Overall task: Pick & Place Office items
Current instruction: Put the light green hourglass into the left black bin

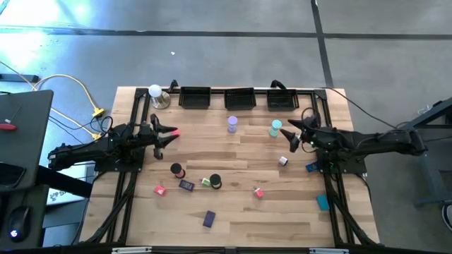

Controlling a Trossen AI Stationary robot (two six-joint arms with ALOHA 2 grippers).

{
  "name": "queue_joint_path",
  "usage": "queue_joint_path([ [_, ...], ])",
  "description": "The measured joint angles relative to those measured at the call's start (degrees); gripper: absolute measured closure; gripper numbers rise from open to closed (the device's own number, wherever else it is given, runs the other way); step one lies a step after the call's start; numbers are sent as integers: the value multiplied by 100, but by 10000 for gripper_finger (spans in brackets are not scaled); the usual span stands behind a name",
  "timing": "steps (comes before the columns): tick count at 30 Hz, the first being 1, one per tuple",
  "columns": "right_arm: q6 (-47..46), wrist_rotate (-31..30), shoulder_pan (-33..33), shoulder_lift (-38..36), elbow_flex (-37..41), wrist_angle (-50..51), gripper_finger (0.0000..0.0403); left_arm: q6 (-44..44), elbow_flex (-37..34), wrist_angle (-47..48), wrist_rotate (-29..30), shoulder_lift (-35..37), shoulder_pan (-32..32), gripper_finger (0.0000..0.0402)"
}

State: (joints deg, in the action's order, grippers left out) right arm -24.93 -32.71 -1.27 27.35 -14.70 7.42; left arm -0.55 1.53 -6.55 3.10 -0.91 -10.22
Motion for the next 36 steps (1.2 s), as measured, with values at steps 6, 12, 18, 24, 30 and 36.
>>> queue_joint_path([
  [6, -491, 267, -628, 786, -452, 309, 119, -370, -1, -102, 38, 0, -2, 268],
  [12, -962, 780, -1386, 1451, -1081, 1172, 119, -399, 0, -133, 46, 0, -2, 268],
  [18, -1101, 1855, -1869, 2005, -1234, 1183, 119, -401, 0, -133, 65, 0, -7, 268],
  [24, -701, 1965, -2074, 2441, -1237, 1145, 119, -535, 1, -133, 437, 0, -11, 268],
  [30, -675, 2070, -2088, 2673, -1237, 1121, 119, -721, 0, -277, 497, 0, -13, 268],
  [36, -636, 2103, -2086, 2851, -1237, 1121, 119, -722, 0, -340, 496, 0, -13, 268],
])
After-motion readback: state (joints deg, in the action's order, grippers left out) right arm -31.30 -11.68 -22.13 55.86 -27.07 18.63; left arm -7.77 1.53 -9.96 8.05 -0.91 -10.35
